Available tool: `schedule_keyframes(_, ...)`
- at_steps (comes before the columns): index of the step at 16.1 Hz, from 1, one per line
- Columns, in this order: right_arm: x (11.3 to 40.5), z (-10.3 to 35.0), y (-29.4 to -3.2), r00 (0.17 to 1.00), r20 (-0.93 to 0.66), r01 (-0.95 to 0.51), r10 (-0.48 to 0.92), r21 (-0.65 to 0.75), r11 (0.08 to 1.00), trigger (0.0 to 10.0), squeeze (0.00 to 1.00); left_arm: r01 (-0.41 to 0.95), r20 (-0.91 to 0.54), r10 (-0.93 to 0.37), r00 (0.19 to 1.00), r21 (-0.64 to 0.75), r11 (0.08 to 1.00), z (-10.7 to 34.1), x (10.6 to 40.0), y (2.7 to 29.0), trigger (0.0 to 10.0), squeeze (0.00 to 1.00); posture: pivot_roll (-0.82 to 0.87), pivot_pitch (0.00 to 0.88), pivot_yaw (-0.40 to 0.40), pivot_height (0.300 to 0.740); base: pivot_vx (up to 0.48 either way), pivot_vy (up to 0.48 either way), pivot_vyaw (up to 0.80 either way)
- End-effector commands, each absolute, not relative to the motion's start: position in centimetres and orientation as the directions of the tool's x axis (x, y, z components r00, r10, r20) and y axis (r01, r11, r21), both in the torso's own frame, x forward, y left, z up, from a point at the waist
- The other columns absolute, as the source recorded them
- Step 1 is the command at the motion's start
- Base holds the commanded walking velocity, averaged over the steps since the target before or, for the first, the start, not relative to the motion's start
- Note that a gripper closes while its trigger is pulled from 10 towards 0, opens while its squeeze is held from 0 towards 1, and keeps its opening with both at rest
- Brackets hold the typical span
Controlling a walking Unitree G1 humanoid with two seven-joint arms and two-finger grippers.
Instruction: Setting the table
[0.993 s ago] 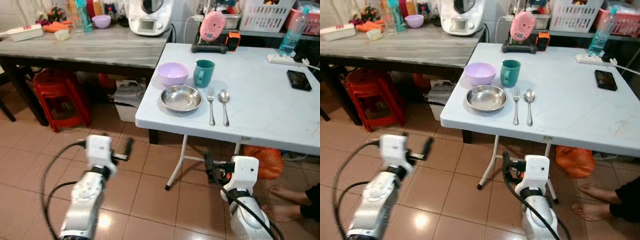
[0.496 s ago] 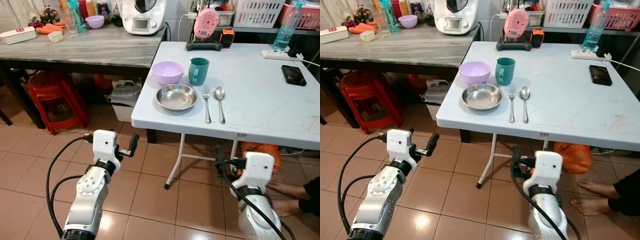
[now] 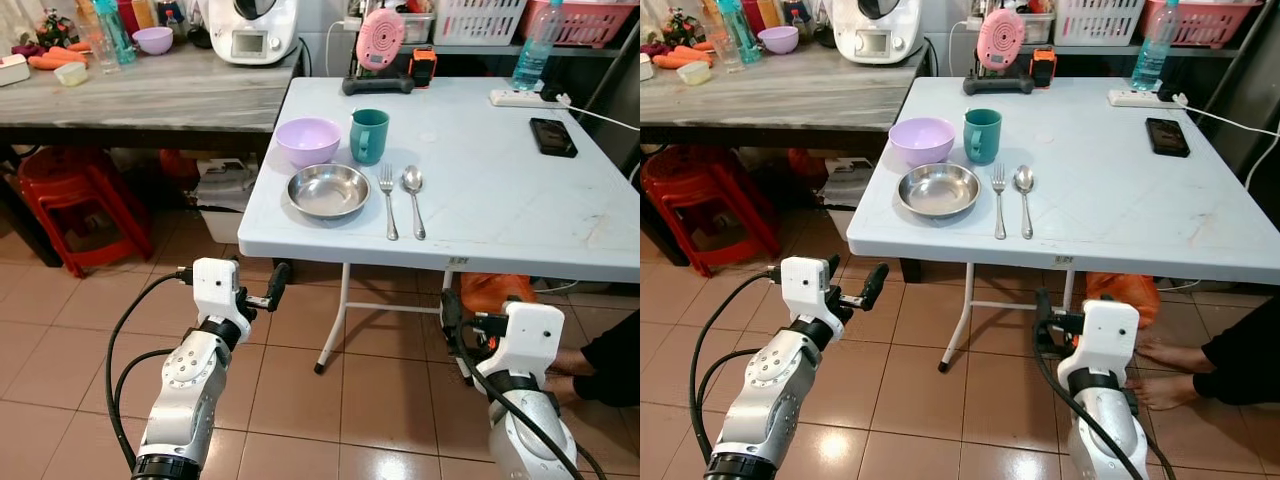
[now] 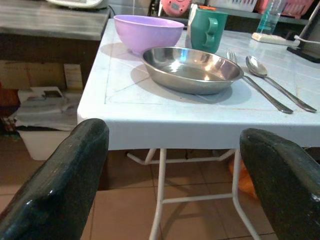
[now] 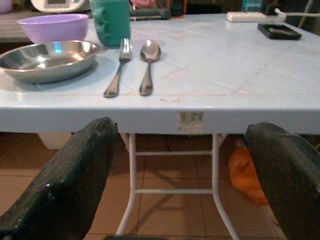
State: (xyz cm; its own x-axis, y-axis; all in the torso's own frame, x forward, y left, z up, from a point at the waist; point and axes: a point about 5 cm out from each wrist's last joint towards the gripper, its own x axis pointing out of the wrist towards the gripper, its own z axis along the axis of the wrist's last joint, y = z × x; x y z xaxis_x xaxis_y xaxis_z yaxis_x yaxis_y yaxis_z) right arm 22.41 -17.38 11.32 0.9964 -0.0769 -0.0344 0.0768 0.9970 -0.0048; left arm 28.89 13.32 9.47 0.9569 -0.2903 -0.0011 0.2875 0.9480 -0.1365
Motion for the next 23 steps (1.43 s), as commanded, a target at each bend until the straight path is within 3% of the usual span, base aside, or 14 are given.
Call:
schedule_keyframes(1, 22.5, 12.0, -17.1, 0.999, -0.009, 0.05, -0.05, -0.036, 0.998, 10.0, 0.0, 0.288, 0.014, -0.289, 0.957, -0.133, 0.948, 10.1, 29.1, 13.5, 10.0, 0.0, -0.14, 0.048, 0.038, 0.74, 0.0, 0.0, 0.0)
schedule_keyframes(4, 22.3, 12.1, -16.8, 0.999, -0.012, 0.044, -0.044, -0.023, 0.999, 10.0, 0.0, 0.294, 0.011, -0.296, 0.955, -0.135, 0.946, 10.0, 28.9, 13.6, 10.0, 0.0, -0.14, 0.052, 0.038, 0.74, 0.0, 0.0, 0.74)
schedule_keyframes(8, 22.2, 12.2, -16.7, 0.999, -0.011, 0.045, -0.045, -0.008, 0.999, 10.0, 0.0, 0.3, 0.011, -0.301, 0.953, -0.133, 0.945, 10.0, 28.8, 13.6, 10.0, 0.0, -0.14, 0.057, 0.038, 0.74, 0.283, 0.0, 0.0)
schedule_keyframes(23, 22.0, 12.7, -16.4, 1.0, -0.002, 0.023, -0.023, -0.021, 1.0, 10.0, 0.0, 0.322, -0.006, -0.325, 0.946, -0.135, 0.937, 9.8, 28.1, 13.3, 10.0, 0.0, -0.14, 0.084, 0.042, 0.74, 0.413, 0.0, 0.0)
